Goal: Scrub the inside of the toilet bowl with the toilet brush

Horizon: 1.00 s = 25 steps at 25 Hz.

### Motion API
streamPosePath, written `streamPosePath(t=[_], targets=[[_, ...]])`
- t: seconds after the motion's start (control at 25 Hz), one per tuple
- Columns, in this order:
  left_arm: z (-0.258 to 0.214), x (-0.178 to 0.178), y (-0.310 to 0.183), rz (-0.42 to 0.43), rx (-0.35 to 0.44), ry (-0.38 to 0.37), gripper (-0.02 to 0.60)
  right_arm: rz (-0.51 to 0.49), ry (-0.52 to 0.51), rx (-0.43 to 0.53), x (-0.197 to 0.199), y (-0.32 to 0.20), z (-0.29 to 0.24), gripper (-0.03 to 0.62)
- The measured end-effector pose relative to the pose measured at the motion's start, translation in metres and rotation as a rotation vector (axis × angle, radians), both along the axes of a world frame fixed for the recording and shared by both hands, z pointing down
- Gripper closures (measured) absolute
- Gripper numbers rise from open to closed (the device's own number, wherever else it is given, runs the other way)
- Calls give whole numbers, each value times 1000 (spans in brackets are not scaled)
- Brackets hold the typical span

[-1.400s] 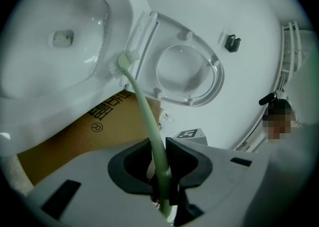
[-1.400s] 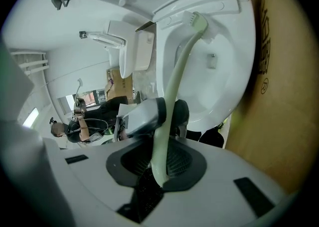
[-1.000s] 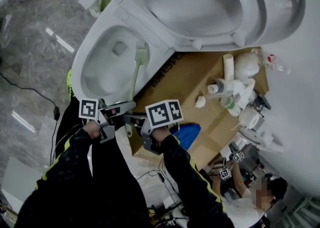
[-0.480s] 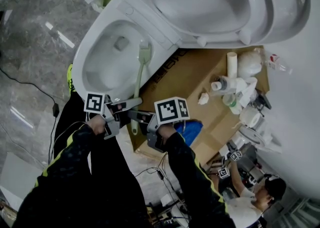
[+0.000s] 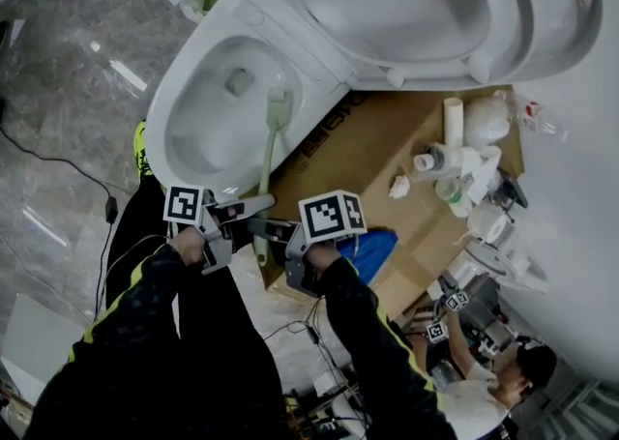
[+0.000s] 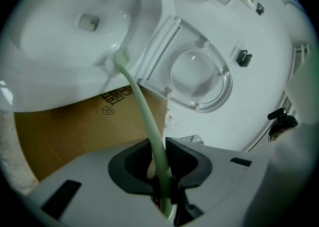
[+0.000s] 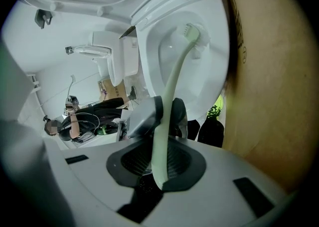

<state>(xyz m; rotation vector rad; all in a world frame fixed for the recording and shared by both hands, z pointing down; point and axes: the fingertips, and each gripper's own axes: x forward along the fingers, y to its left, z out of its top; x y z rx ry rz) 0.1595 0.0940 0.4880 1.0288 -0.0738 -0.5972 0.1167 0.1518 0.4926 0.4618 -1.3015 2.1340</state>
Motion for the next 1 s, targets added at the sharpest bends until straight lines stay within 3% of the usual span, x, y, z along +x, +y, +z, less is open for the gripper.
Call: streamPosePath(t=[1.0], targets=[[-2, -33, 67, 99, -81, -40, 494, 79, -58, -86, -37, 62, -8, 533]])
